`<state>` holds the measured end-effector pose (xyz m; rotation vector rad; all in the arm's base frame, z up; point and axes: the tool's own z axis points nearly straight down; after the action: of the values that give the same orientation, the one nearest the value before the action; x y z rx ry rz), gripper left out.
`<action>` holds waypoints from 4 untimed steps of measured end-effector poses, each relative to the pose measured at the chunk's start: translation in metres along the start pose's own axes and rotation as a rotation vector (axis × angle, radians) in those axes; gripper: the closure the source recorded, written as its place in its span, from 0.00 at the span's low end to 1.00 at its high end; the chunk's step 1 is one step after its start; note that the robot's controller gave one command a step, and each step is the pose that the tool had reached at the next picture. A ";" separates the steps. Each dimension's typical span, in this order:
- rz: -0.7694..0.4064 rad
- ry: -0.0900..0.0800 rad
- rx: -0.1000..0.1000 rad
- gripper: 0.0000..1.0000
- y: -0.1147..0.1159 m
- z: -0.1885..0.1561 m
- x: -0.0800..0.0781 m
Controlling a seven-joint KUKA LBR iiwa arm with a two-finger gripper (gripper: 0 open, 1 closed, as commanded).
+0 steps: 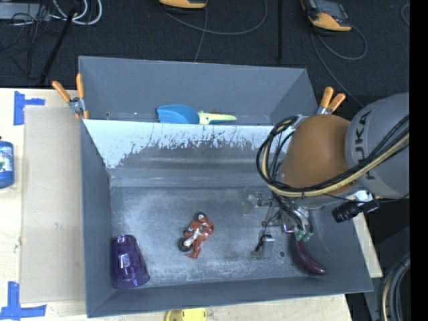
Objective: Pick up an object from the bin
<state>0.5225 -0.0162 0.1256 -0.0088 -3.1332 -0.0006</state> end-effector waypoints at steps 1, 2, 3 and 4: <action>-0.001 -0.007 0.000 0.00 0.000 -0.004 -0.002; -0.001 -0.007 0.000 0.00 0.001 -0.004 -0.002; -0.001 -0.012 -0.003 0.00 0.042 0.038 -0.008; -0.062 -0.004 0.001 0.00 0.062 0.058 -0.025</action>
Offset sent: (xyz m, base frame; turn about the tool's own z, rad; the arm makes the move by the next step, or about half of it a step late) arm 0.0128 0.0894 -0.0455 0.0782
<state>0.5470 0.0453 0.0674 0.0890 -3.1360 0.0014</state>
